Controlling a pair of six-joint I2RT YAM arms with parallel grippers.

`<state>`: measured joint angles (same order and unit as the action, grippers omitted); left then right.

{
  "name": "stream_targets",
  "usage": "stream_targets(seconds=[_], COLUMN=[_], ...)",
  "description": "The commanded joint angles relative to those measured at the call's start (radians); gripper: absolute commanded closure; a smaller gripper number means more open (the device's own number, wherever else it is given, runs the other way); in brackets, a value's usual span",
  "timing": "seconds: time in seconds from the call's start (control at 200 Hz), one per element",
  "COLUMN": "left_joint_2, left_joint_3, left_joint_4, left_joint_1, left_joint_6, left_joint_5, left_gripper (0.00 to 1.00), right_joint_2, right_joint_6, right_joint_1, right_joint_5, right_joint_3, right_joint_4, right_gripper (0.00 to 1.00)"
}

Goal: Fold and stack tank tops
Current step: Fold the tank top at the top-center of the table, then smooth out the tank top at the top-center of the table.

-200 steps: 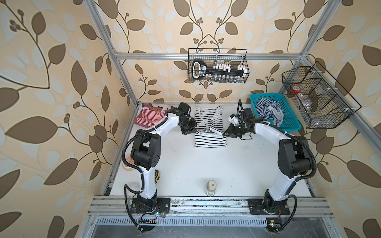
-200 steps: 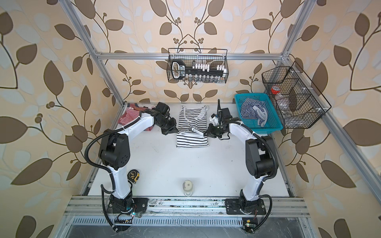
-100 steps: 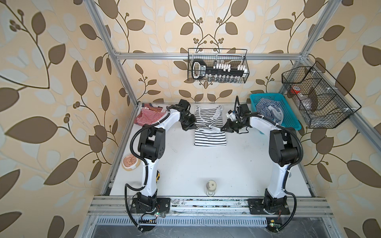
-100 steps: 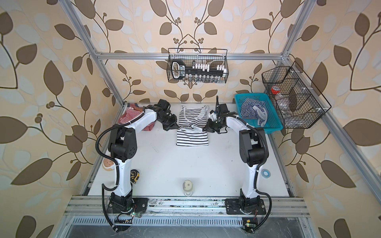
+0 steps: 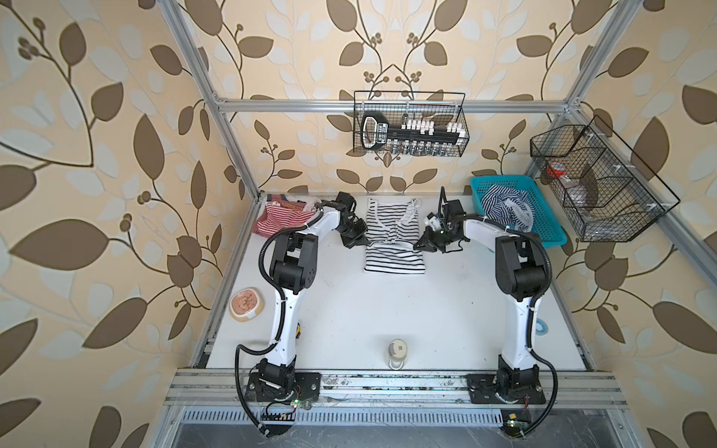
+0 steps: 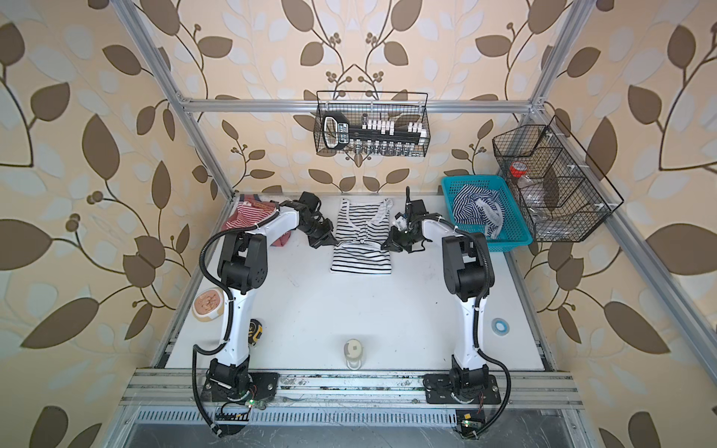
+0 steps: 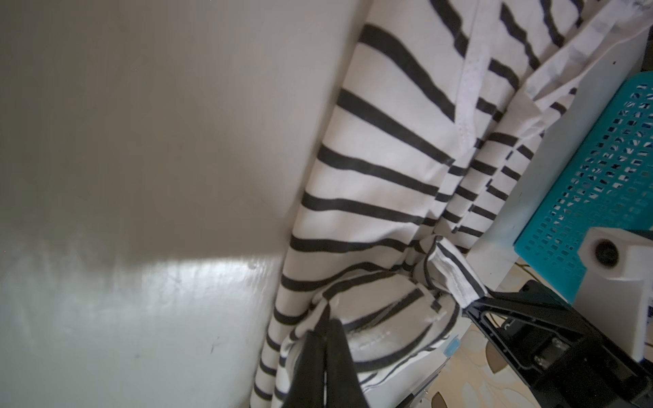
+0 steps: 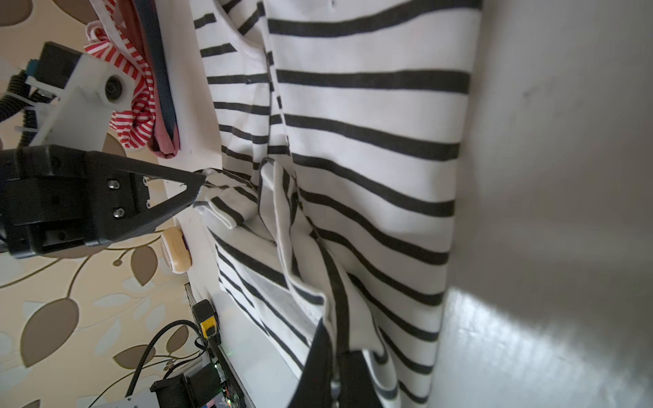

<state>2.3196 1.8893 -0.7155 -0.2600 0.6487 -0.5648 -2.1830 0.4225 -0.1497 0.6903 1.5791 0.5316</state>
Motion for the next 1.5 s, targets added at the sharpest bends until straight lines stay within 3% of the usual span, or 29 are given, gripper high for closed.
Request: stream_targets(seconds=[0.0, 0.08, 0.295, 0.4, 0.5, 0.625, 0.865, 1.035, 1.205, 1.494], left_joint_2=[-0.009, -0.02, -0.05, -0.116, -0.194, -0.267, -0.227, -0.152, -0.056, 0.047], left_joint_3=[0.046, 0.056, 0.189, 0.168, 0.053, -0.072, -0.136, -0.089, 0.014, 0.1], left_joint_4=[0.022, 0.039, -0.036, -0.044, -0.028, 0.013, 0.023, 0.053, 0.047, 0.079], left_joint_1=[0.016, 0.021, 0.039, 0.041, 0.04, 0.028, -0.023, -0.028, -0.025, 0.01], left_joint_6=[0.022, 0.035, 0.005, 0.0, 0.005, 0.02, 0.024, 0.034, 0.039, 0.084], left_joint_5=[-0.028, -0.023, 0.024, 0.07, 0.106, 0.095, 0.036, -0.005, -0.027, -0.046], left_gripper=[0.8, 0.73, 0.64, 0.61, 0.6, 0.74, 1.0, 1.0, 0.89, 0.88], right_joint_2=[-0.019, 0.008, 0.101, 0.158, 0.204, 0.221, 0.151, 0.078, -0.005, -0.096], right_joint_6=[0.011, 0.023, 0.041, 0.043, 0.046, 0.018, -0.014, -0.014, -0.01, 0.016], right_joint_1=[0.014, 0.02, 0.038, 0.041, 0.038, 0.021, -0.017, -0.014, 0.004, 0.022], right_joint_5=[0.018, 0.017, 0.017, 0.014, 0.021, 0.026, 0.025, 0.032, 0.039, 0.054], right_joint_3=[0.036, 0.029, 0.021, -0.022, -0.079, -0.129, -0.157, -0.115, -0.026, 0.082], right_joint_4=[-0.022, -0.053, -0.088, -0.11, -0.136, -0.117, -0.087, -0.087, -0.067, -0.074], right_gripper=[0.79, 0.7, 0.65, 0.64, 0.63, 0.67, 0.91, 0.93, 0.93, 0.93])
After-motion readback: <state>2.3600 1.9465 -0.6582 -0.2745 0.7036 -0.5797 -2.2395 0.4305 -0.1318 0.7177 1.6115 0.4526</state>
